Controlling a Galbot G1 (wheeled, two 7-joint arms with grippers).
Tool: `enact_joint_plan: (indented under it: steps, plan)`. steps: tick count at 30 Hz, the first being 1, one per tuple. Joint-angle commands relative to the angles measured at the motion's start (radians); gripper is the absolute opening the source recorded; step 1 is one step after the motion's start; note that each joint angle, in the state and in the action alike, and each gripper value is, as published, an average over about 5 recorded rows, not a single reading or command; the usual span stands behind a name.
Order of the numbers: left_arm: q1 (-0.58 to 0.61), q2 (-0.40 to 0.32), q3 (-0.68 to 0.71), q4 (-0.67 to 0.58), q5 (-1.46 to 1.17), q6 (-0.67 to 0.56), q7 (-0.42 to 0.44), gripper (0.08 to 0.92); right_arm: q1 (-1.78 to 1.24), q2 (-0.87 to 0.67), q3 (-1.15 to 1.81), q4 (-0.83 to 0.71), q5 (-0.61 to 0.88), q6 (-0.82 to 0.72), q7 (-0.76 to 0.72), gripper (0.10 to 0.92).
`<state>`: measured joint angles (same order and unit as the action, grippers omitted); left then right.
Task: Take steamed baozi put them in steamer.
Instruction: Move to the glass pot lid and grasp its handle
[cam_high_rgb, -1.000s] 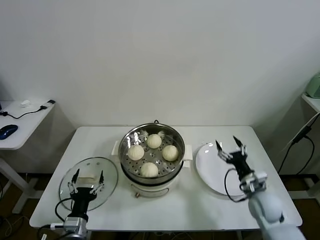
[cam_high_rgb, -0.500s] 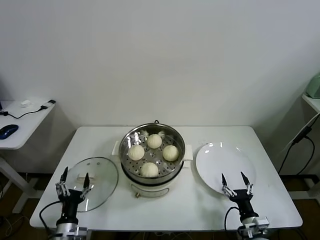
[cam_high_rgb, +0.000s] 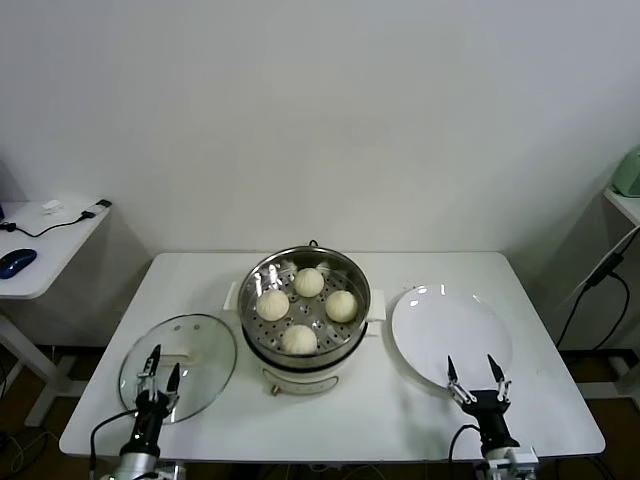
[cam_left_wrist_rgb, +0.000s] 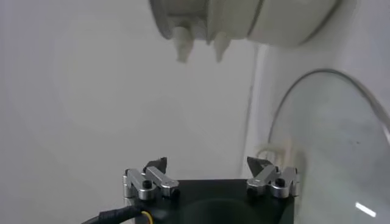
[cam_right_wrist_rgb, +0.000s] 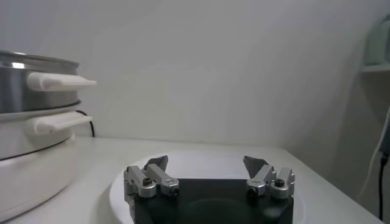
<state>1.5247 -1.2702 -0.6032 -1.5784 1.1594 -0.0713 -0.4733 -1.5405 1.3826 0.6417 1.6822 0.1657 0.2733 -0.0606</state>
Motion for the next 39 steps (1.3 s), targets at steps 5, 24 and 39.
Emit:
enact_joint_plan:
  steps: [5, 24, 39]
  plan:
    - [-0.069, 0.012, 0.012, 0.074, 0.109, 0.063, 0.056, 0.823, -0.025, 0.032, 0.017, 0.017, -0.022, 0.000, 0.005, 0.823]
    - [-0.162, 0.020, 0.035, 0.133, 0.059, 0.174, 0.088, 0.817, -0.021, 0.054, 0.018, 0.010, -0.056, 0.014, 0.005, 0.823]
    - [-0.185, 0.027, 0.035, 0.230, 0.078, 0.108, 0.037, 0.403, -0.020, 0.043, 0.015, 0.016, -0.061, 0.013, 0.000, 0.823]
